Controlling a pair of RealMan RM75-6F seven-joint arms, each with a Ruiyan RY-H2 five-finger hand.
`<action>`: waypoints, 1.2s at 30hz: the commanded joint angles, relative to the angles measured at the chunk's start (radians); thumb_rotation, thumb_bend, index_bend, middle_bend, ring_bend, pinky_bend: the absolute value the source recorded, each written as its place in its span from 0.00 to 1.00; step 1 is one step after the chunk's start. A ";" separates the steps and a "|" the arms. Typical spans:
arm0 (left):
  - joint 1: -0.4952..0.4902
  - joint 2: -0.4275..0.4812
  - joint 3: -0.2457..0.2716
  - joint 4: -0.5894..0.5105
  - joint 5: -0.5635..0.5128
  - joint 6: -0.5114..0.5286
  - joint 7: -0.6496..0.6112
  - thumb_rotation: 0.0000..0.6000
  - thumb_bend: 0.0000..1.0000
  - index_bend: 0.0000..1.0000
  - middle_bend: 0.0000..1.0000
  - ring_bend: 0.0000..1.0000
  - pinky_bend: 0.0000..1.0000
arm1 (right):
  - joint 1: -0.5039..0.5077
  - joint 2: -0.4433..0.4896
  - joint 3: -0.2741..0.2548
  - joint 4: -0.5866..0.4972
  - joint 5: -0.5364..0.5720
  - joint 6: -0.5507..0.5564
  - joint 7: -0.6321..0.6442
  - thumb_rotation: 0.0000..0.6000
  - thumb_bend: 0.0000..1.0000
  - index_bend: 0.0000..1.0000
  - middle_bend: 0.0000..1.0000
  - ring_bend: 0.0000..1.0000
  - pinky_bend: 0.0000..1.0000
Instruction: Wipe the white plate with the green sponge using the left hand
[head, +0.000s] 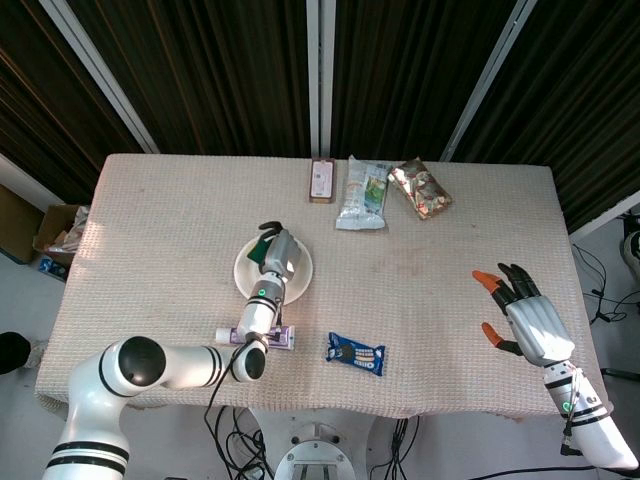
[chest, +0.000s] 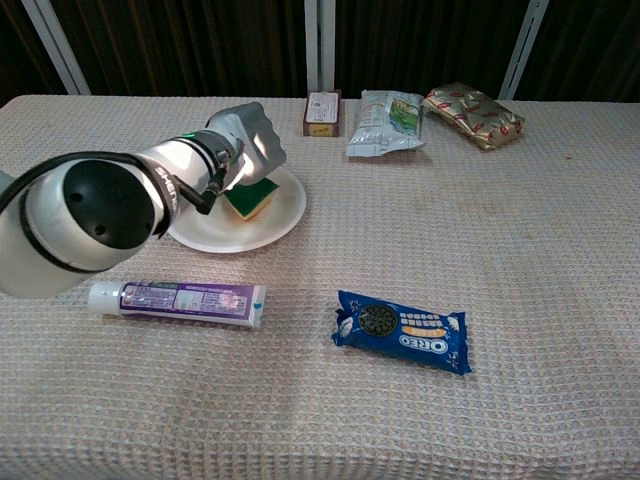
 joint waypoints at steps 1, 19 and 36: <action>0.022 0.034 0.013 -0.041 -0.016 0.020 0.010 1.00 0.30 0.57 0.58 0.48 0.40 | 0.002 -0.002 0.001 0.000 -0.002 -0.001 0.000 1.00 0.26 0.13 0.18 0.00 0.00; -0.005 -0.021 -0.033 -0.010 -0.009 -0.020 -0.019 1.00 0.30 0.57 0.58 0.48 0.40 | -0.017 0.007 -0.005 -0.008 -0.001 0.022 -0.005 1.00 0.26 0.13 0.18 0.00 0.00; 0.052 0.023 -0.011 -0.018 -0.011 0.003 0.004 1.00 0.30 0.58 0.58 0.48 0.40 | -0.012 -0.001 -0.003 -0.005 -0.013 0.018 -0.002 1.00 0.26 0.13 0.19 0.00 0.00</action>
